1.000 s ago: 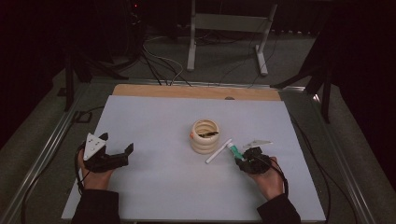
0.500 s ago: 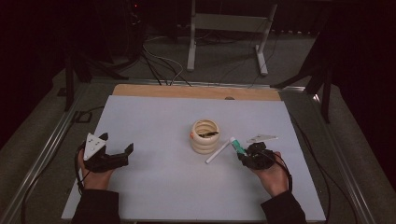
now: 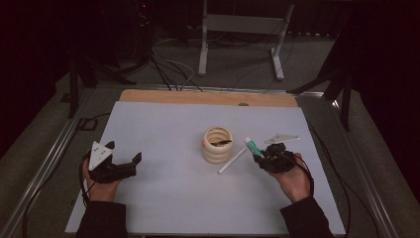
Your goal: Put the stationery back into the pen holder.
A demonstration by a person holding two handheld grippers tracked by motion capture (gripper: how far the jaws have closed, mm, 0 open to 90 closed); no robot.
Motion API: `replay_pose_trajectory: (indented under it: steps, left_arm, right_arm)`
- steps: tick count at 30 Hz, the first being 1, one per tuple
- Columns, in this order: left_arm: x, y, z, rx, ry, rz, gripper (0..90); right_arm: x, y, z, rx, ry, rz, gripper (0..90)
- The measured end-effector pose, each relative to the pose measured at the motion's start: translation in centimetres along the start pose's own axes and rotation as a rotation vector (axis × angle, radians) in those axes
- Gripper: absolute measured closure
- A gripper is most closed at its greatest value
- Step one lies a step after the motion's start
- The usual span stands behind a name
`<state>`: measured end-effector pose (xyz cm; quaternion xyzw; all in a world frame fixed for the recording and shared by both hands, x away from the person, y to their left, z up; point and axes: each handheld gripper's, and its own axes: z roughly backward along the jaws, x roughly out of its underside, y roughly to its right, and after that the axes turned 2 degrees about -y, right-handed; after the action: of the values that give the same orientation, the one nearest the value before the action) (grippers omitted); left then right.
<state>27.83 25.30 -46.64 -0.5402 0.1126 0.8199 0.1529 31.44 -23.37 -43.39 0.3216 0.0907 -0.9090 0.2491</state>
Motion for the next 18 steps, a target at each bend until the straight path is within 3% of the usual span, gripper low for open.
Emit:
replay_pose_trajectory:
  steps: [11,14,18]
  left_arm:
    - [0.0,0.0,0.0,-0.001,-0.003,-0.002,0.0]
    - [0.0,0.0,0.0,-0.001,-0.002,-0.001,0.0]
    - [0.0,-0.1,0.0,-0.002,-0.002,0.0,0.0]
  right_arm:
    - [-2.3,-0.2,1.3,-0.012,0.032,0.033,65.6]
    - [-3.1,-0.1,1.7,-0.051,0.048,0.034,65.5]
    - [-3.8,-0.1,1.9,-0.066,0.052,0.044,65.5]
